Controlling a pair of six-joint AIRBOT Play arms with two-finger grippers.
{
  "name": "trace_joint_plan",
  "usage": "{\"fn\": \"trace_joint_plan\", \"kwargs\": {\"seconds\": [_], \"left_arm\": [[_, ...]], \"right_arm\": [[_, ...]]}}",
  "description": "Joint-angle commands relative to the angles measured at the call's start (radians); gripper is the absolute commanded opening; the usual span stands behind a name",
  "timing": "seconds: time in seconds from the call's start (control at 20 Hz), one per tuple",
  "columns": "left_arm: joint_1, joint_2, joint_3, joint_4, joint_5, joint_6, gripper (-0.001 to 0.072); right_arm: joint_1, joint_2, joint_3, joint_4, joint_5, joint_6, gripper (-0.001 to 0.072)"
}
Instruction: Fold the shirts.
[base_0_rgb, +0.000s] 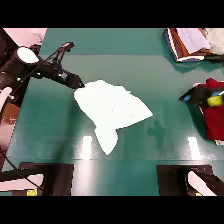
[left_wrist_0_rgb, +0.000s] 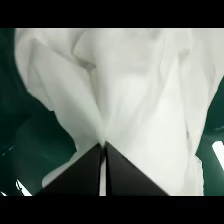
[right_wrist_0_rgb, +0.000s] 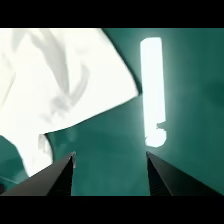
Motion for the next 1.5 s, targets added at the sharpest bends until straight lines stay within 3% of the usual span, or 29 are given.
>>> {"fn": "trace_joint_plan", "kwargs": {"seconds": [0.0, 0.2, 0.65, 0.7, 0.75, 0.8, 0.85, 1.15, 1.45], "left_arm": [[0.0, 0.047, -0.002, 0.012, -0.034, -0.003, 0.0025], [0.0, 0.047, -0.007, 0.012, -0.032, -0.02, 0.0025], [0.0, 0.047, -0.007, 0.012, -0.033, -0.018, 0.0026], [0.0, 0.047, -0.007, 0.012, -0.033, -0.018, 0.0026], [0.0, 0.047, -0.007, 0.012, -0.033, -0.018, 0.0025], [0.0, 0.047, -0.007, 0.012, -0.033, -0.018, 0.0026], [0.0, 0.048, -0.007, 0.013, -0.032, -0.019, 0.0025], [0.0, 0.181, 0.132, 0.141, 0.041, -0.078, 0.0025], [0.0, 0.401, 0.376, 0.124, -0.017, -0.081, 0.0025]], "right_arm": [[0.001, -0.023, -0.365, 0.265, -0.269, -0.051, 0.0501], [0.032, -0.144, -0.46, 0.444, -0.423, -0.169, 0.0481], [0.271, -0.484, -0.174, 0.432, -0.53, -0.169, 0.0426], [0.278, -0.507, -0.147, 0.431, -0.534, -0.17, 0.0384], [0.28, -0.527, -0.121, 0.432, -0.534, -0.176, 0.0187], [0.286, -0.54, -0.098, 0.431, -0.529, -0.193, 0.0058], [0.286, -0.547, -0.074, 0.431, -0.527, -0.204, 0.0017], [0.22, -0.356, 0.194, 0.189, -0.431, -0.157, 0.0015], [0.102, -0.063, 0.566, 0.038, -0.333, -0.105, 0.0015]]}}
